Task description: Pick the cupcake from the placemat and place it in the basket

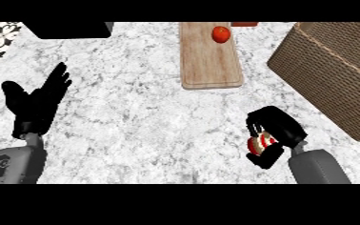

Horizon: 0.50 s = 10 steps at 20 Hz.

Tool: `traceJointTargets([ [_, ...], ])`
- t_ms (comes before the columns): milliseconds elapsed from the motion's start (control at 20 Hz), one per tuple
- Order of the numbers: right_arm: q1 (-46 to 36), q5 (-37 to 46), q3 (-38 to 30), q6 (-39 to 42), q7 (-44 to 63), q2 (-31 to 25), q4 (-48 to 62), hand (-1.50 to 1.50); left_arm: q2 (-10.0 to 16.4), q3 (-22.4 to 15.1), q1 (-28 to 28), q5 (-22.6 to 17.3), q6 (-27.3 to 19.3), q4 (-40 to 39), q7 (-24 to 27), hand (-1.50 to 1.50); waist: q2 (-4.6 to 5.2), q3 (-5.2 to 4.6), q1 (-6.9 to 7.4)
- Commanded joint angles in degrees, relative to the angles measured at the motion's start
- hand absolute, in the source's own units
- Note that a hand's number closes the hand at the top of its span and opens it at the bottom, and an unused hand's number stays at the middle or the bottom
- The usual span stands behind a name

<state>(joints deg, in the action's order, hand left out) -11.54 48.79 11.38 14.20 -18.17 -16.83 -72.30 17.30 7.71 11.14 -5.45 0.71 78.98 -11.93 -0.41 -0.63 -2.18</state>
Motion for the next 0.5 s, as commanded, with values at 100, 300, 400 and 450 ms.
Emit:
traceJointTargets([
  [100,-2.0,-3.9,-9.9,-11.4,25.5,16.2,0.6,1.50,0.4,0.1,-0.2,-0.1,0.4,0.3,0.0,0.00,0.14,0.59,0.94],
  [300,-9.4,-10.3,-9.0,-25.8,34.9,16.6,-4.0,1.50,-0.2,-0.9,0.9,-0.7,1.6,0.5,-0.6,0.00,0.12,0.83,4.23],
  [400,-13.8,-9.2,-5.8,-33.6,39.9,16.7,-5.8,1.50,-1.4,-2.4,2.3,0.0,1.4,0.0,-1.1,0.00,0.28,0.68,4.50],
  [450,-16.4,-6.7,-3.7,-36.4,43.7,16.7,-6.2,1.50,-1.2,-2.4,2.0,0.0,1.9,-0.8,-0.2,0.00,0.31,0.50,5.03],
])
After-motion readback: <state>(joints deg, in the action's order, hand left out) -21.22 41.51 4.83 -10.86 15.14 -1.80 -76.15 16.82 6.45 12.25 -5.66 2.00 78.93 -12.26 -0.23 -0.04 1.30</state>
